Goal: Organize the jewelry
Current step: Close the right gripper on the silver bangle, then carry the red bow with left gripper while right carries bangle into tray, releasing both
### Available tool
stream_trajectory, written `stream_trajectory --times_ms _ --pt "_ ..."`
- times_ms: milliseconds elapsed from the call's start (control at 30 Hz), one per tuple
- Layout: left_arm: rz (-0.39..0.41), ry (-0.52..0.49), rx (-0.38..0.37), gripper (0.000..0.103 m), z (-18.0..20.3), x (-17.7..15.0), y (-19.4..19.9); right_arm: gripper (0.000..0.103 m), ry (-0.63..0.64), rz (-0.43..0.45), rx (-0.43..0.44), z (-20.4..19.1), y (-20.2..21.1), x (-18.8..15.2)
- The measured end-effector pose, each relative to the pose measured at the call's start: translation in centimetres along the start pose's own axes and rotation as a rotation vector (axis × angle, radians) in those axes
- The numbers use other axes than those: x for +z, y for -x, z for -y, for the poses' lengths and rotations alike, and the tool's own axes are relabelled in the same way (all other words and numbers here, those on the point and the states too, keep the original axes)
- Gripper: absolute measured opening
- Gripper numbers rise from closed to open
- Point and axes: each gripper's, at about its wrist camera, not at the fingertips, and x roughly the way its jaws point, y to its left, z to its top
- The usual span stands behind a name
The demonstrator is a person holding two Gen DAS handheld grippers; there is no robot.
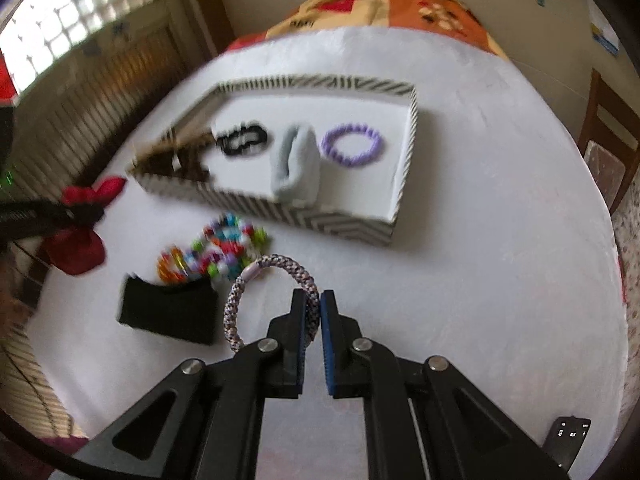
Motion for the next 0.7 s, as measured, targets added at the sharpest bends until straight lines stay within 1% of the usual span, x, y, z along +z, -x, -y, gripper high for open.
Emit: stream_trajectory --times_ms 67,133,300,367,433,533,600,700 --pt "0.01 -0.014 -0.003 0.0 0.6 0.7 0.1 0.007 -0.009 0.021 0.014 0.1 0.8 0.8" --pt "0.02 -0.026 -0.004 0.0 1.1 1.6 0.2 0.007 -0.002 0.039 0.0 0.1 1.3 2.1" --pt "0.042 -0.073 0.002 0.0 3.0 4.1 -0.4 0.007 -0.008 0.064 -0.008 0.5 0.5 5.9" --pt "0.03 -0.073 -0.001 0.0 3.3 5.0 -1.3 0.007 -0.015 0.062 -0.01 0.9 -0.7 8.0" --pt "0.009 -0.076 -0.022 0.0 3.8 6.1 -2.5 0.007 -0.019 0.058 -0.016 1.1 -1.8 9.6" --pt "0.001 -0.085 -0.009 0.0 4.4 7.4 -4.1 0.007 -0.019 0.042 -0.031 1.3 -4.3 12.3" --pt "-0.02 -0.079 -0.006 0.0 4.3 8.5 -5.6 0.007 -0.028 0.025 -0.041 1.6 -6.3 13.9" --pt "-0.025 -0.055 0.003 0.0 3.6 10.8 -7.3 0.007 -0.053 -0.006 -0.036 2.0 -9.3 15.8"
